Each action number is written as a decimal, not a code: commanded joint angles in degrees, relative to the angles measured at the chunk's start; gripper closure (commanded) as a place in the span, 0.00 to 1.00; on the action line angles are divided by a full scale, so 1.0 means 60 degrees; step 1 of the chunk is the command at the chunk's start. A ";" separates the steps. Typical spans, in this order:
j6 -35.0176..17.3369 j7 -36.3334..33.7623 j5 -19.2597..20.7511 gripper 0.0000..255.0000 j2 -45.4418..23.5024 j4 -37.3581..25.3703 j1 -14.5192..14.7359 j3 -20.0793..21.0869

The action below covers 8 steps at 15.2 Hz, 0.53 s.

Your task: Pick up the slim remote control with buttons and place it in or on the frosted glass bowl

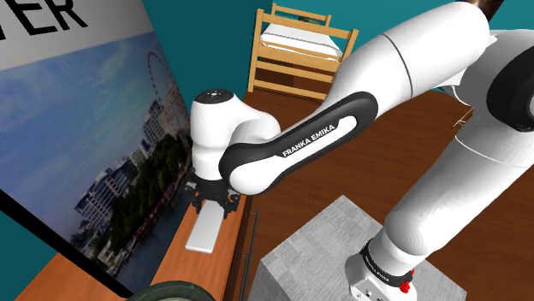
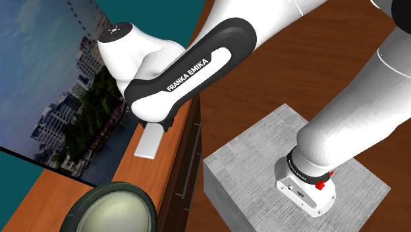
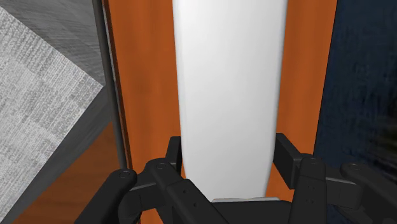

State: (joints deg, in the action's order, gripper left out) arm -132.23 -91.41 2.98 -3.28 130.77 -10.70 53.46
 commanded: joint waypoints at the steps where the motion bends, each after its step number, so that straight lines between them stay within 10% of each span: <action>1: 0.0237 0.0219 -0.0307 1.00 0.0278 -0.0076 -0.0047 0.0035; 8: 0.1145 0.0824 -0.1136 1.00 0.1106 -0.0479 -0.0082 -0.0030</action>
State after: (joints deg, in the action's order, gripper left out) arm -126.21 -87.11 -2.90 2.40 128.13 -11.22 53.40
